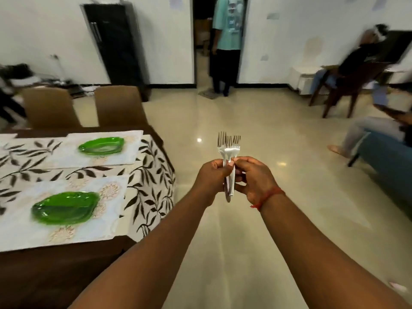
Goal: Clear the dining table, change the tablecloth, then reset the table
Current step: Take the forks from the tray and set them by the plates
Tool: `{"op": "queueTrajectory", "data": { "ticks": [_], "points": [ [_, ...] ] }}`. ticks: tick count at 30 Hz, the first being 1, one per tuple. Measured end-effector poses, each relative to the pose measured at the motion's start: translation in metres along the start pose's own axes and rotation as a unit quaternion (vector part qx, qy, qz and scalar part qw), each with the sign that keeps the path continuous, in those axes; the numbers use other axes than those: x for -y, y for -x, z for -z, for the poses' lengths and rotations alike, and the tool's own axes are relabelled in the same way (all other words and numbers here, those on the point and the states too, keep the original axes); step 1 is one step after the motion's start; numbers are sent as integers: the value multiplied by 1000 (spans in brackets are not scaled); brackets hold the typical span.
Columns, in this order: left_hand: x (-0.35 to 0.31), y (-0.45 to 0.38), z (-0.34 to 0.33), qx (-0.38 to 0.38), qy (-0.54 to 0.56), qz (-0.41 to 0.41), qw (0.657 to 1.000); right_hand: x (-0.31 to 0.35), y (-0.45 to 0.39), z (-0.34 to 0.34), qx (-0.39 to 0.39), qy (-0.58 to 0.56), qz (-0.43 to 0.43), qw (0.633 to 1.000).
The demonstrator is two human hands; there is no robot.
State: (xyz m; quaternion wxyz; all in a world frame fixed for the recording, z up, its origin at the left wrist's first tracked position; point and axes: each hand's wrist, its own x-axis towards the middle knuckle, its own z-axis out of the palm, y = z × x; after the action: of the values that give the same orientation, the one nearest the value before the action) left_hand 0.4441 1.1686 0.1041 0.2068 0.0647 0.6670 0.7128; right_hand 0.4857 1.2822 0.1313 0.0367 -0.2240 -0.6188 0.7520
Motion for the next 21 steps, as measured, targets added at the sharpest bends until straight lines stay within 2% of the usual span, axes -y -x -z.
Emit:
{"op": "queueTrajectory", "data": {
  "ticks": [1, 2, 3, 5, 11, 16, 18, 21],
  "points": [
    [2, 1, -5, 7, -6, 8, 1000, -1, 0, 5, -4, -1, 4, 1000],
    [5, -28, 34, -56, 11, 6, 998, -6, -42, -35, 52, 9, -17, 998],
    [7, -43, 50, -82, 18, 4, 996, -9, -64, -52, 73, 18, -32, 997],
    [6, -61, 79, -107, 26, 12, 994, -15, -95, -77, 92, 29, -38, 995],
    [21, -132, 220, -232, 39, 44, 971, -37, -196, -223, 180, 64, -102, 976],
    [36, -135, 326, -372, 80, 73, 922, -69, -247, -337, 263, 108, -157, 946],
    [45, -126, 366, -432, 133, 79, 888, -83, -257, -388, 321, 137, -177, 920],
    [57, -105, 417, -514, 183, 81, 834, -117, -267, -464, 406, 217, -161, 873]
  ]
}}
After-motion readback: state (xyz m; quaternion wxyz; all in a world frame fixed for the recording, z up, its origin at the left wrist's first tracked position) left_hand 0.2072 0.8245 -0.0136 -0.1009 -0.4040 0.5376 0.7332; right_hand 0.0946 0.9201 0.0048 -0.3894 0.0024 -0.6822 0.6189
